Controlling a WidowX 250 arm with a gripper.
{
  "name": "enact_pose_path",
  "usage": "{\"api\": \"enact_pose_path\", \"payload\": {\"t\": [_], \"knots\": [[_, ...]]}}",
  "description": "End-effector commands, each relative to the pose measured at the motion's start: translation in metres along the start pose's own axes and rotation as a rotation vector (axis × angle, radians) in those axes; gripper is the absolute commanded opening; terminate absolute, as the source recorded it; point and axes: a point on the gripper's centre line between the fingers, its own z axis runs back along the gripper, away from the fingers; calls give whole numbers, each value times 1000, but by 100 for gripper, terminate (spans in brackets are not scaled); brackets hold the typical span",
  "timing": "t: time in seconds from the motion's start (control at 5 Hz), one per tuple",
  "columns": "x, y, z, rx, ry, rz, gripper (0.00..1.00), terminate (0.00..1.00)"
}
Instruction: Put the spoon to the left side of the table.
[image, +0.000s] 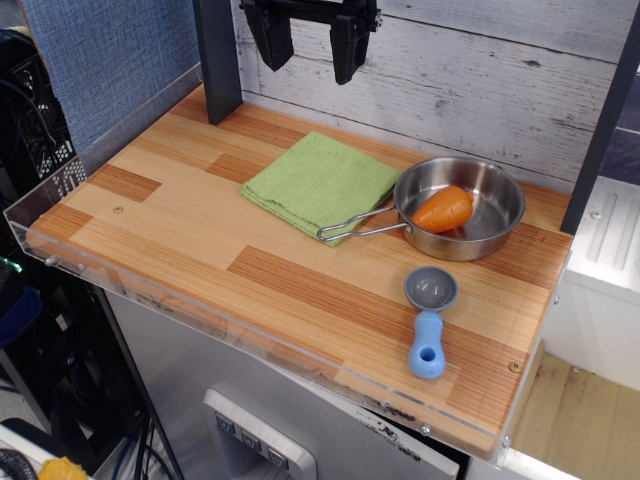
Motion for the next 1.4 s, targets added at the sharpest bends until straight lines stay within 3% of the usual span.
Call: {"api": "enact_pose_path", "payload": {"t": [0.0,0.4,0.8,1.2], "knots": [[0,0,0,0,0,0,100,0],[-10,-26,-17,-30,35,-45,100,0],[-59,-68,-34,-52,57,0,100,0],[-86,-97,-60,-29,90,58,100,0]]}}
